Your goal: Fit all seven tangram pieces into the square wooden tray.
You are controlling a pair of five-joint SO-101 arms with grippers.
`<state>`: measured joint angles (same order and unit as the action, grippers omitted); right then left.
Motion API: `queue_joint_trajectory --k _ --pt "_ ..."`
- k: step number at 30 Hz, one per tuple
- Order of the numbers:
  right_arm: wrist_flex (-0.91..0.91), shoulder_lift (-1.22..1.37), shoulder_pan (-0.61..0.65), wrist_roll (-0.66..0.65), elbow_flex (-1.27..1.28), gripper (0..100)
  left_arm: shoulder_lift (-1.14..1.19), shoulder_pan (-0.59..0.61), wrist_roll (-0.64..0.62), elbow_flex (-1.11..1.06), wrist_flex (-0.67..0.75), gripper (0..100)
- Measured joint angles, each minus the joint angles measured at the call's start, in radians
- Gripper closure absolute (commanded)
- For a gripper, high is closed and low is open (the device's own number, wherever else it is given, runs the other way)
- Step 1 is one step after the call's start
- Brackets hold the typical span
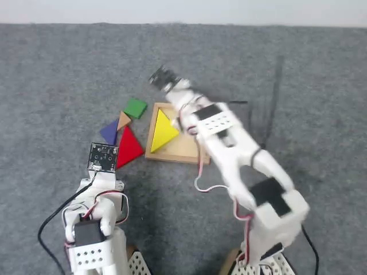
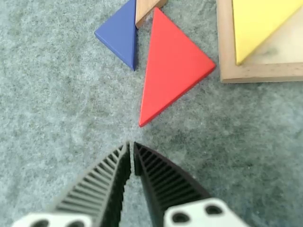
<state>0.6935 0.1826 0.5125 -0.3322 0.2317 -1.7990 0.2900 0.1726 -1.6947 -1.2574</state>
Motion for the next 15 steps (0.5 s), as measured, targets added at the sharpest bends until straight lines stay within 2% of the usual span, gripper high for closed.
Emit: queue_joint_trajectory --k 4,10,15 --pt "0.021 -0.091 -0.066 0.083 0.061 82.1 0.0 0.0 0.0 0.0 0.0 99" --pt "0.026 -0.057 -0.063 0.132 0.089 83.1 0.0 0.0 0.0 0.0 0.0 99" --pt "0.034 0.1 -0.066 0.262 0.017 83.1 0.0 0.0 0.0 0.0 0.0 99"
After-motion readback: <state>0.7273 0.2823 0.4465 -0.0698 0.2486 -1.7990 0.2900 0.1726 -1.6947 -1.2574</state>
